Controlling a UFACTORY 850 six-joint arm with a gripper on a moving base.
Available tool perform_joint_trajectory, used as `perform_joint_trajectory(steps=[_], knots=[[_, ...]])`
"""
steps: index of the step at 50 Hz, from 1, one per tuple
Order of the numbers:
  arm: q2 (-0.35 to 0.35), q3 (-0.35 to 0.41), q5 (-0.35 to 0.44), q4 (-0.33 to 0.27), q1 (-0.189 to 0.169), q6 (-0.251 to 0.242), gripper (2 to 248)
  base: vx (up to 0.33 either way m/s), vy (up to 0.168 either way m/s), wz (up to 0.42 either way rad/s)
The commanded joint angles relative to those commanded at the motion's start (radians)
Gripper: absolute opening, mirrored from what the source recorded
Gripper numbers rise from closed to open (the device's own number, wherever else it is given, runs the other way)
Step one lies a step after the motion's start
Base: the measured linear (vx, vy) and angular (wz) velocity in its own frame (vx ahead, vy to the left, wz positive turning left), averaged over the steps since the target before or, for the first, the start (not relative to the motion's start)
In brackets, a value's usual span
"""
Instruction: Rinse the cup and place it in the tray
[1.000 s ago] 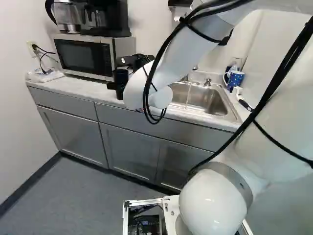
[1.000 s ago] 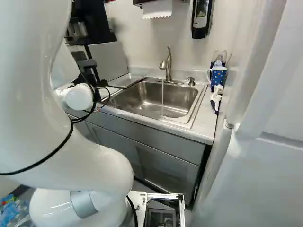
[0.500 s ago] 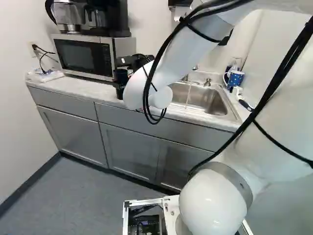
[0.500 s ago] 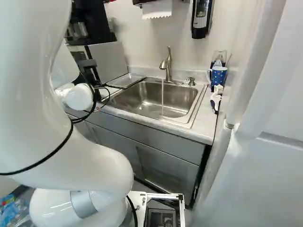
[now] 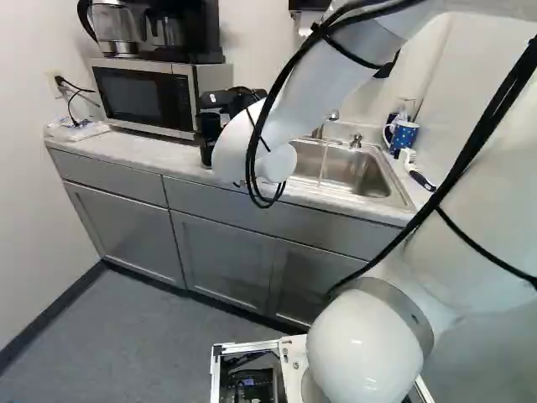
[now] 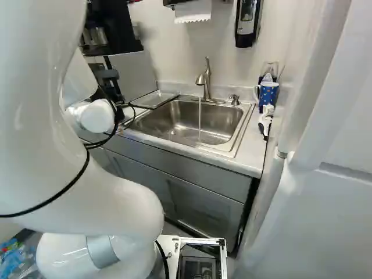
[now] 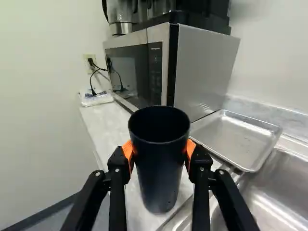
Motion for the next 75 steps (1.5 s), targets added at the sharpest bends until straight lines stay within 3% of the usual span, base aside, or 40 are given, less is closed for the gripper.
perform_joint_trajectory(steps=[33,54,75], knots=[[-0.006,-0.079,-0.085,0.0,-0.051,0.0,123,0.0,0.0,0.0],[-0.005,-0.078,-0.092,0.0,-0.087,0.0,123,0.0,0.0,0.0],[0.024,-0.051,-0.092,0.0,-0.146,0.0,123,0.0,0.0,0.0]])
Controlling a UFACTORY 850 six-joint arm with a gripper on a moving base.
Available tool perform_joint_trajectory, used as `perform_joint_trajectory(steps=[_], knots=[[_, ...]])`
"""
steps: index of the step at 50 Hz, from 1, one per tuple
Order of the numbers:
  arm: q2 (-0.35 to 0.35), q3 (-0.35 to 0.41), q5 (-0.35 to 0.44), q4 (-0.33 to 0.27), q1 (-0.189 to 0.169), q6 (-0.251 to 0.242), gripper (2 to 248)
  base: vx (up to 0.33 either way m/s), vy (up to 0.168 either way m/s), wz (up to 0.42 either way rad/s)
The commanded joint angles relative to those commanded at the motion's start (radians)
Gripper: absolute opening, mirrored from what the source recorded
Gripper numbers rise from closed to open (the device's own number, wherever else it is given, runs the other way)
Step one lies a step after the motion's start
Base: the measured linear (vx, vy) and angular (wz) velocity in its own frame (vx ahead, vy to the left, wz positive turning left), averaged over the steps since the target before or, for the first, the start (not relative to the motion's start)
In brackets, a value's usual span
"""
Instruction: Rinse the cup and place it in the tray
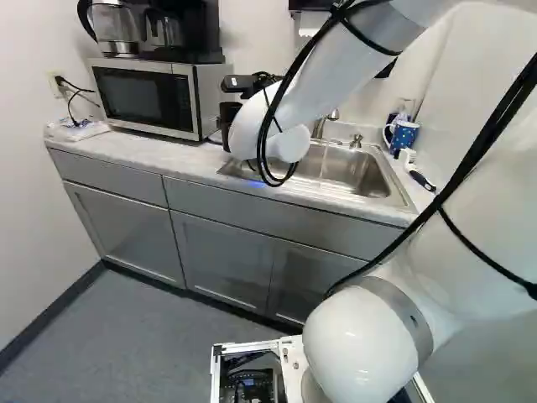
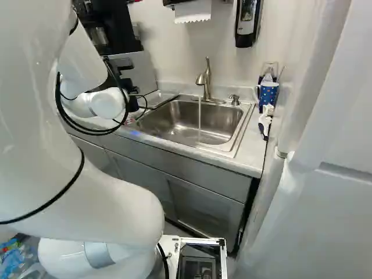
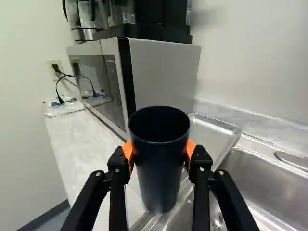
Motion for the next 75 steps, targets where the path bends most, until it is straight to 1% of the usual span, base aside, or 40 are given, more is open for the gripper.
perform_joint_trajectory(steps=[30,75], knots=[[0.029,0.026,0.0,0.0,-0.1,0.0,123,0.0,0.0,0.0],[0.006,0.008,0.0,0.0,-0.255,0.0,123,0.0,0.0,0.0]])
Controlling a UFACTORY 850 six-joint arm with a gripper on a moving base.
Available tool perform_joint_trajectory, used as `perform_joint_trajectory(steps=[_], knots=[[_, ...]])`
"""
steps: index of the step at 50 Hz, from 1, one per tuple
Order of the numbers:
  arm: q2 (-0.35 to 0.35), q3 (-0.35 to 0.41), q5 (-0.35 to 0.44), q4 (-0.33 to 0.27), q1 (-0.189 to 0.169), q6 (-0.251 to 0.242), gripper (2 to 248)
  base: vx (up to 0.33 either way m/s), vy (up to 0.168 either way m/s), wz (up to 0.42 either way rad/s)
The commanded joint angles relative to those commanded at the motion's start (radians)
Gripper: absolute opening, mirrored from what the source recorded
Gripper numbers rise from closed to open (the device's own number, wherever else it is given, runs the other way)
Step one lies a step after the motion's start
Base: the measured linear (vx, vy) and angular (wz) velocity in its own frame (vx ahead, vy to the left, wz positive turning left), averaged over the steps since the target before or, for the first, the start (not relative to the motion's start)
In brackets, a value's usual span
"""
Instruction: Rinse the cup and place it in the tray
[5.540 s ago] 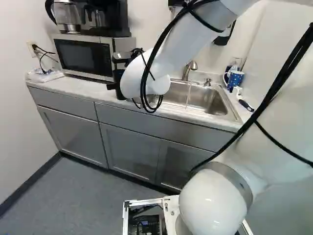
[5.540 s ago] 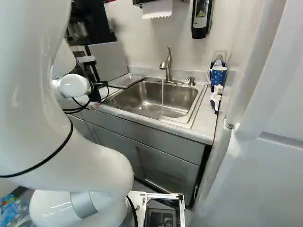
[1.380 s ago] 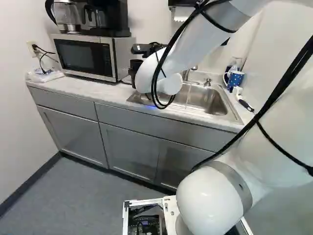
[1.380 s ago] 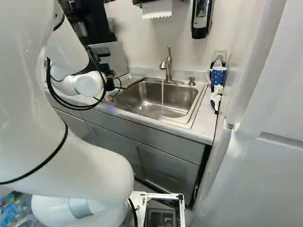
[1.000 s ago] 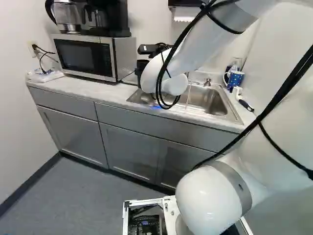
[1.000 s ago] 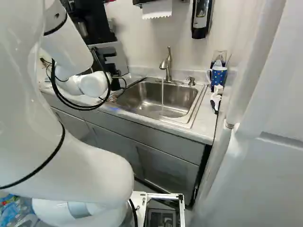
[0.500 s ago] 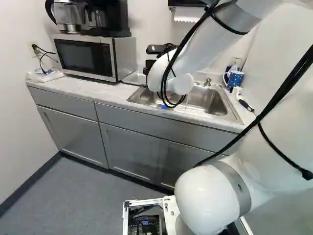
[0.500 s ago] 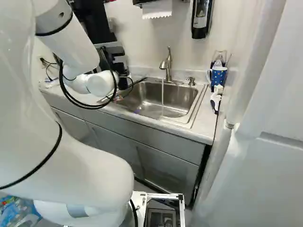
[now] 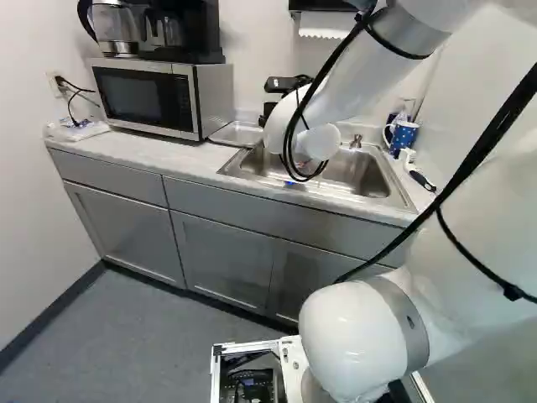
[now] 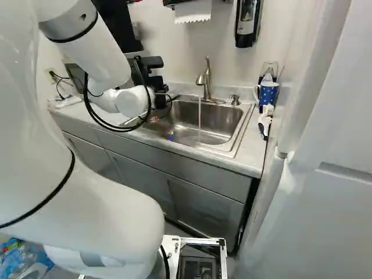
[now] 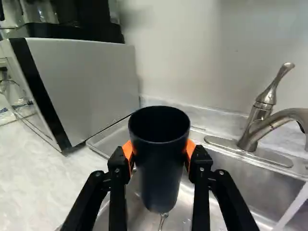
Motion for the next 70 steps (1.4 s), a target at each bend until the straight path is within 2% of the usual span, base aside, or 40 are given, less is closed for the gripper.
perform_joint_trajectory(steps=[52,70], knots=[[-0.089,0.03,0.055,0.0,-0.172,0.0,123,0.0,0.0,0.0],[-0.115,0.047,0.078,0.0,-0.208,0.0,123,0.0,0.0,0.0]])
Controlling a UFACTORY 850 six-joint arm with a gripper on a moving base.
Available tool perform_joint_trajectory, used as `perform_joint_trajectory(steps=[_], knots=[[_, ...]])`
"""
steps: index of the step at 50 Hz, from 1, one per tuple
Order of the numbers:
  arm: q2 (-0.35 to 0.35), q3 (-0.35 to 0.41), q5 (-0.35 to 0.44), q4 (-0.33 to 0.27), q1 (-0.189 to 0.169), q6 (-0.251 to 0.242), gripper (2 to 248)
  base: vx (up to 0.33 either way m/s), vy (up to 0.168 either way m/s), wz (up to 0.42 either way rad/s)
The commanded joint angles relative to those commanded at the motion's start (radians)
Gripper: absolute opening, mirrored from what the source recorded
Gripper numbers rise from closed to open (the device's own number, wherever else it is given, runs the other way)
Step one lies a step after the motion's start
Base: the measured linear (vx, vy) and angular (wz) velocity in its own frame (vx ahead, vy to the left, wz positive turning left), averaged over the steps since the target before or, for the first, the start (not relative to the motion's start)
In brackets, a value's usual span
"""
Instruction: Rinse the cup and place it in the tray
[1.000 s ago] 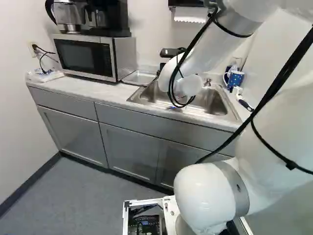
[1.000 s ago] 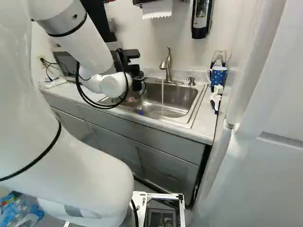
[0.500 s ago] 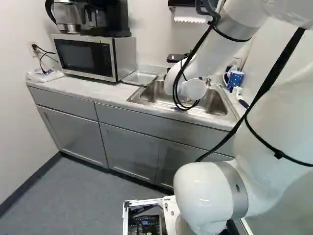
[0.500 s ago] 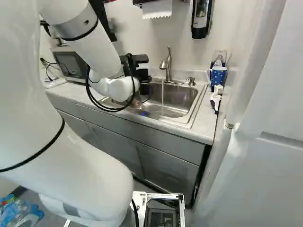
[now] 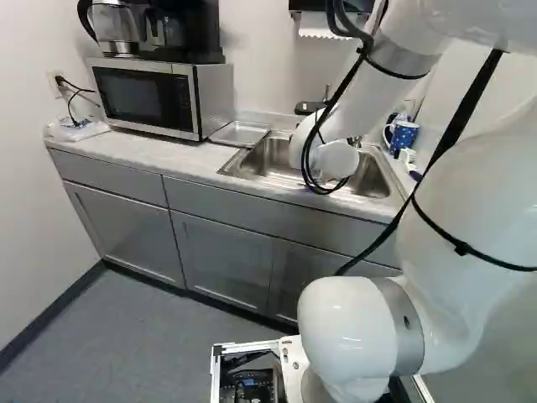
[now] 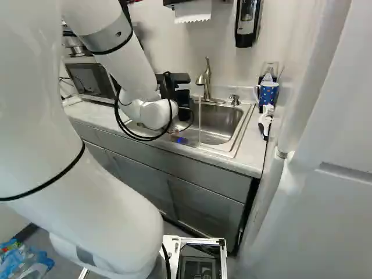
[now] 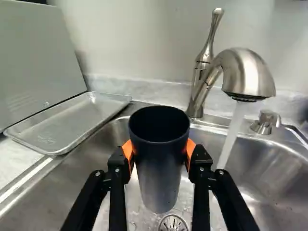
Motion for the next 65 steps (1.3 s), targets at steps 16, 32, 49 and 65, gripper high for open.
perform_joint_trajectory(steps=[16,32,49,65], knots=[[-0.013,0.025,0.017,0.0,-0.041,0.0,123,0.0,0.0,0.0],[-0.048,0.03,0.054,0.0,-0.092,0.0,123,0.0,0.0,0.0],[-0.08,0.036,0.112,0.0,-0.135,0.0,123,0.0,0.0,0.0],[-0.079,0.037,0.127,0.0,-0.135,0.0,123,0.0,0.0,0.0]])
